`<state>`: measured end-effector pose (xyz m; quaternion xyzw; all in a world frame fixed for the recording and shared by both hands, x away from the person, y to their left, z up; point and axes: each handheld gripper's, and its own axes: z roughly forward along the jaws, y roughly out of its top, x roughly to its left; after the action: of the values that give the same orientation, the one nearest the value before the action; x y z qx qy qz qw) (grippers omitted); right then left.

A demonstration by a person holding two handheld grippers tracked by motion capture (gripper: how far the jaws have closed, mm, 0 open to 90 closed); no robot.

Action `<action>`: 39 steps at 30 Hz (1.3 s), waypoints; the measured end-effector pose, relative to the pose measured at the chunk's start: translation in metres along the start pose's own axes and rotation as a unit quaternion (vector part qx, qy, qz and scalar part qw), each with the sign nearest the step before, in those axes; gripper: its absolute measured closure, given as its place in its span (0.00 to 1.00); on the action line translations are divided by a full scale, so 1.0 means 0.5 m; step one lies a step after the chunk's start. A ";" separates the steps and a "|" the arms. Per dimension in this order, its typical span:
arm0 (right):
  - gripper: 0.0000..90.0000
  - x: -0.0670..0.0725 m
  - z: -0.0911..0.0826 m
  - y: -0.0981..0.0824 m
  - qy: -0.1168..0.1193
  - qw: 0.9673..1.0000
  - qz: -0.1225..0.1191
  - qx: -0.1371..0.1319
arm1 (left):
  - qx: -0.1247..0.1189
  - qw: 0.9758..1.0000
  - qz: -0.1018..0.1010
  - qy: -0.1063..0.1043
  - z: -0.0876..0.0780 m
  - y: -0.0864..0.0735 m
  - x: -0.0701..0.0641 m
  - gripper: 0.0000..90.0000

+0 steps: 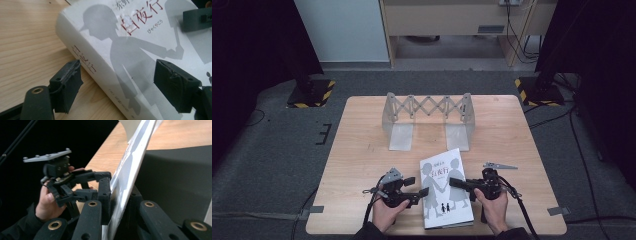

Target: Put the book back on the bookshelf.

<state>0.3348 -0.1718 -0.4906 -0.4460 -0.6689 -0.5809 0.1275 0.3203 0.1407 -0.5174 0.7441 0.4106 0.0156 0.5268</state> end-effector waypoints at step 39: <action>0.57 -0.032 -0.009 -0.013 -0.082 0.990 -0.113 0.025 | 0.030 0.992 -0.077 -0.097 0.069 -0.036 0.004 0.05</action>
<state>0.3375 -0.1823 -0.5048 -0.4107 -0.7375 -0.5359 0.0166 0.3268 0.1172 -0.5481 0.7238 0.4140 -0.1099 0.5411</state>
